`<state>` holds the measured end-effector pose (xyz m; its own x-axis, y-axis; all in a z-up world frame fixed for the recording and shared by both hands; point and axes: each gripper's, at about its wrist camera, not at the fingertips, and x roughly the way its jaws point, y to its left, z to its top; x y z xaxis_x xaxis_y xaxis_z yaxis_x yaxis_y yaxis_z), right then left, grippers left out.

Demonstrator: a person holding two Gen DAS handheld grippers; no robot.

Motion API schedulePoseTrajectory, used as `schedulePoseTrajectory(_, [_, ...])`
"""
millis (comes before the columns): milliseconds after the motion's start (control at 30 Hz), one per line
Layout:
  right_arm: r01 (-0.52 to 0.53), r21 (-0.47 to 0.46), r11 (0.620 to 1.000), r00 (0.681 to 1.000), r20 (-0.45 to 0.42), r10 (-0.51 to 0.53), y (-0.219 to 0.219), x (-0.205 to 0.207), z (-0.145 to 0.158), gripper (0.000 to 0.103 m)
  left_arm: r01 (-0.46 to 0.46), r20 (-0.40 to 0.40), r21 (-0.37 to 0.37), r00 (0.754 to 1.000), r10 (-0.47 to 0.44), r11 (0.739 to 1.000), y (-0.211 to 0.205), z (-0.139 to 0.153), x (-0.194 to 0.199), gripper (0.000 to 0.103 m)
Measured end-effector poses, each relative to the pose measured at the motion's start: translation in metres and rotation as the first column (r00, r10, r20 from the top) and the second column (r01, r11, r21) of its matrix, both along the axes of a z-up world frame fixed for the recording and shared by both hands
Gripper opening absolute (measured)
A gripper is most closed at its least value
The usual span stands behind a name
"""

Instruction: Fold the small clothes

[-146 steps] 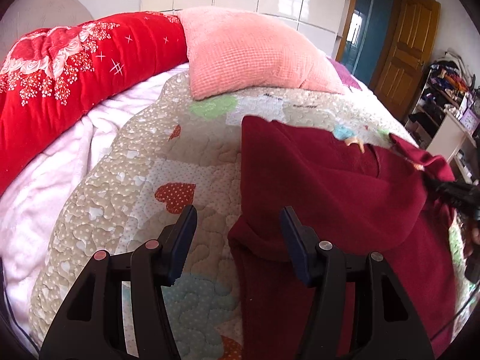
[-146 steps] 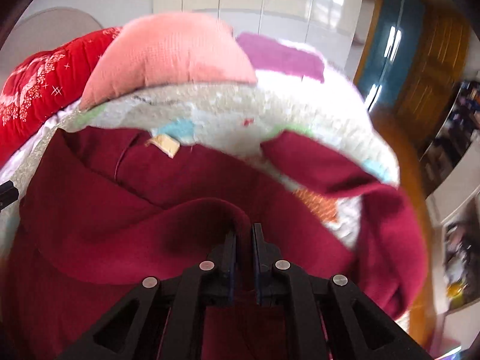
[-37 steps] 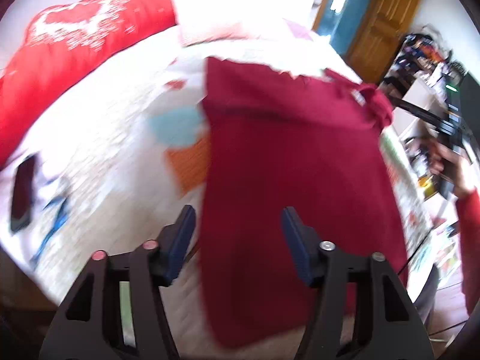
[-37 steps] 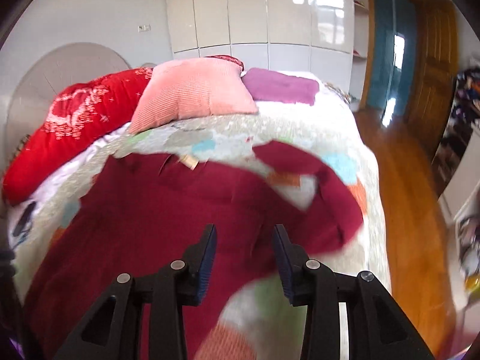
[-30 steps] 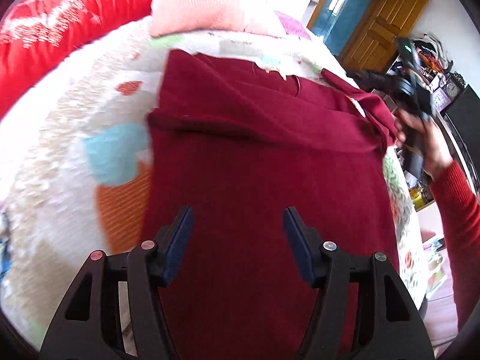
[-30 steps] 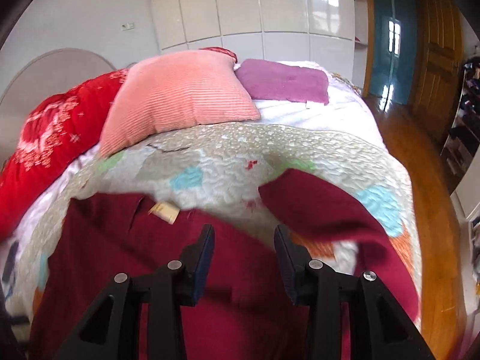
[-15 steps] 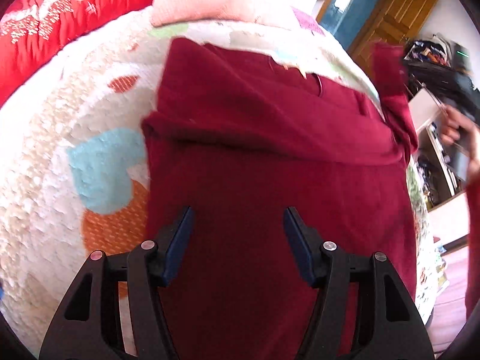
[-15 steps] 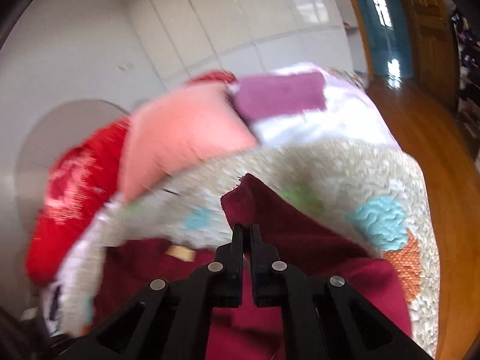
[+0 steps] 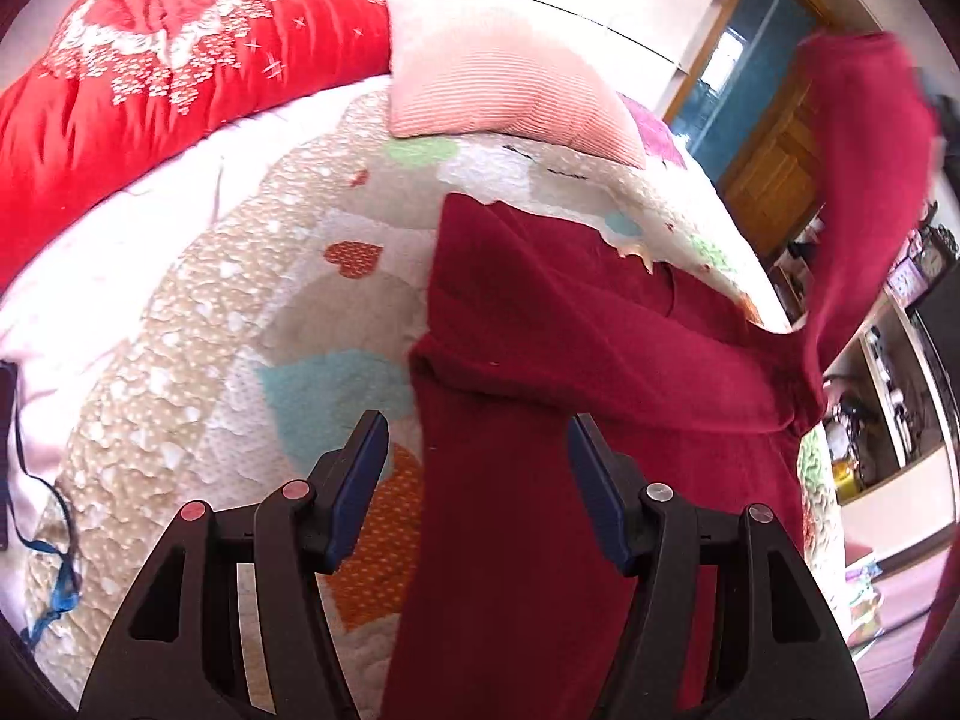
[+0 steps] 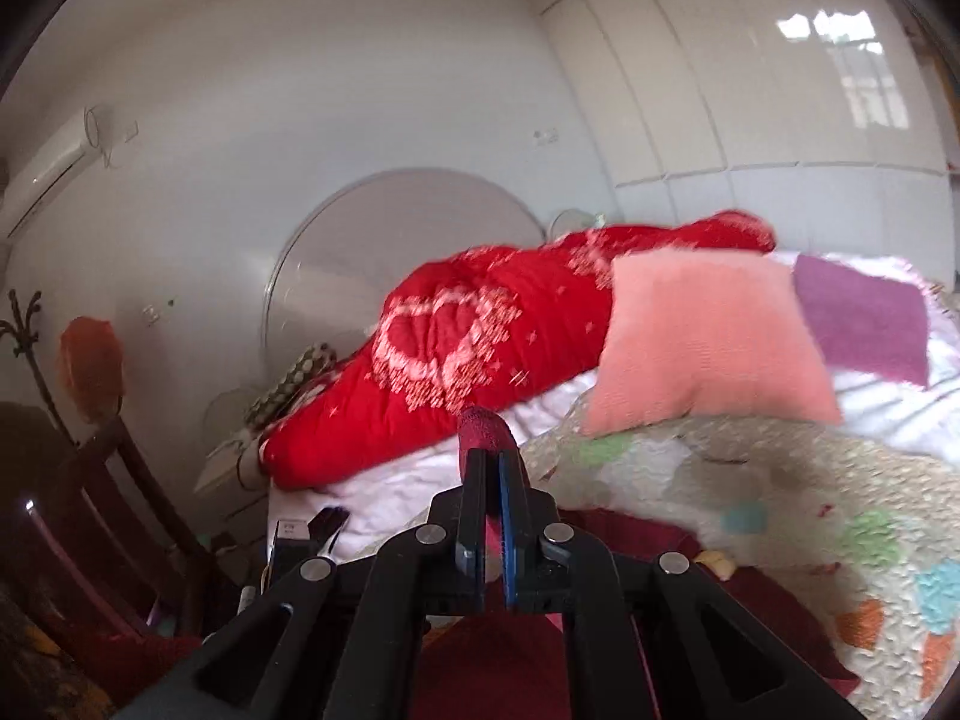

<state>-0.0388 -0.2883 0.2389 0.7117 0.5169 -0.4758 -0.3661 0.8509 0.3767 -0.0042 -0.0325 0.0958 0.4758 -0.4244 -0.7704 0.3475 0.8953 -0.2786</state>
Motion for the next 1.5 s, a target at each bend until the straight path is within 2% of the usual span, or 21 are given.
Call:
schedulePoseTrajectory(100, [-0.057, 0.021, 0.998, 0.990, -0.129, 0.059, 0.032, 0.056, -0.069, 0.004, -0.011, 0.002, 0.009, 1.000, 0.011, 1.000, 0.002, 0.000, 0.001, 0.062])
schedulePoseTrajectory(167, [-0.053, 0.004, 0.999, 0.967, -0.250, 0.052, 0.044, 0.088, -0.118, 0.005, -0.010, 0.009, 0.005, 1.000, 0.010, 1.000, 0.000, 0.002, 0.002, 0.062])
schedulePoseTrajectory(233, [-0.005, 0.008, 1.000, 0.955, -0.297, 0.007, 0.039, 0.099, -0.143, 0.006, -0.004, 0.020, 0.002, 1.000, 0.004, 1.000, -0.004, 0.003, 0.004, 0.062])
schedulePoseTrajectory(267, [0.012, 0.037, 0.999, 0.956, -0.294, -0.001, 0.032, 0.098, -0.148, 0.011, 0.000, 0.025, 0.005, 1.000, 0.000, 1.000, -0.007, 0.003, 0.007, 0.062])
schedulePoseTrajectory(300, [0.034, 0.056, 0.998, 0.958, -0.286, -0.017, 0.022, 0.091, -0.147, 0.025, 0.004, 0.026, 0.006, 1.000, -0.005, 1.000, -0.009, 0.003, 0.010, 0.062])
schedulePoseTrajectory(367, [0.090, 0.051, 0.995, 0.962, -0.261, -0.074, 0.002, 0.065, -0.138, 0.040, 0.013, 0.026, -0.006, 1.000, -0.013, 1.000, -0.016, 0.001, 0.018, 0.062])
schedulePoseTrajectory(467, [0.135, 0.025, 0.990, 0.965, -0.232, -0.126, -0.028, 0.017, -0.126, 0.040, 0.023, 0.014, -0.023, 1.000, -0.023, 0.999, -0.031, -0.003, 0.034, 0.062])
schedulePoseTrajectory(533, [0.181, -0.035, 0.983, 0.957, -0.224, -0.184, -0.044, -0.021, -0.124, 0.040, 0.047, 0.036, -0.018, 0.998, -0.046, 0.999, -0.046, -0.005, 0.043, 0.062])
schedulePoseTrajectory(600, [0.226, -0.082, 0.971, 0.942, -0.237, -0.239, -0.060, -0.058, -0.130, 0.040, 0.061, 0.053, 0.007, 0.997, -0.062, 0.998, -0.055, -0.006, 0.047, 0.062])
schedulePoseTrajectory(667, [0.279, -0.091, 0.956, 0.921, -0.256, -0.293, -0.078, -0.091, -0.139, 0.040, 0.070, 0.059, 0.012, 0.996, -0.071, 0.997, -0.059, -0.006, 0.048, 0.062])
schedulePoseTrajectory(733, [0.306, -0.078, 0.949, 0.907, -0.280, -0.315, -0.095, -0.110, -0.148, 0.040, 0.099, 0.066, -0.009, 0.993, -0.098, 0.995, -0.055, -0.005, 0.043, 0.062])
schedulePoseTrajectory(833, [0.293, -0.108, 0.950, 0.907, -0.284, -0.312, -0.094, -0.122, -0.161, 0.040, 0.129, 0.099, 0.023, 0.987, -0.130, 0.991, -0.052, -0.004, 0.034, 0.062])
schedulePoseTrajectory(933, [0.217, -0.037, 0.975, 0.923, -0.318, -0.218, -0.080, -0.100, -0.177, 0.040, 0.131, 0.110, 0.040, 0.985, -0.135, 0.991, -0.043, -0.006, 0.026, 0.062])
schedulePoseTrajectory(1067, [0.097, 0.036, 0.995, 0.938, -0.337, -0.079, -0.046, -0.036, -0.202, 0.040, 0.063, 0.086, 0.018, 0.994, -0.065, 0.998, -0.022, -0.008, 0.033, 0.062])
schedulePoseTrajectory(1133, [0.039, 0.052, 0.998, 0.928, -0.372, -0.017, -0.024, 0.009, -0.216, 0.039, 0.037, 0.086, 0.014, 0.996, -0.038, 0.999, -0.013, -0.006, 0.041, 0.062])
schedulePoseTrajectory(1167, [0.045, 0.042, 0.998, 0.927, -0.373, -0.027, -0.017, 0.029, -0.221, 0.038, 0.031, 0.086, 0.011, 0.996, -0.032, 0.999, -0.010, -0.006, 0.043, 0.062])
schedulePoseTrajectory(1267, [0.147, 0.051, 0.988, 0.940, -0.318, -0.124, -0.023, 0.086, -0.221, 0.038, 0.038, 0.085, -0.011, 0.996, -0.037, 0.999, -0.007, -0.005, 0.049, 0.062])
schedulePoseTrajectory(1367, [0.251, 0.051, 0.967, 0.916, -0.336, -0.220, -0.041, 0.129, -0.231, 0.038, 0.071, 0.099, -0.016, 0.993, -0.070, 0.997, -0.017, -0.006, 0.055, 0.063])
schedulePoseTrajectory(1433, [0.275, 0.036, 0.961, 0.903, -0.352, -0.245, -0.045, 0.134, -0.230, 0.038, 0.084, 0.092, -0.017, 0.992, -0.082, 0.996, -0.026, -0.008, 0.061, 0.063])
schedulePoseTrajectory(1500, [0.242, 0.099, 0.965, 0.923, -0.330, -0.198, -0.049, 0.110, -0.215, 0.038, 0.099, 0.072, -0.049, 0.993, -0.095, 0.994, -0.037, -0.011, 0.070, 0.063])
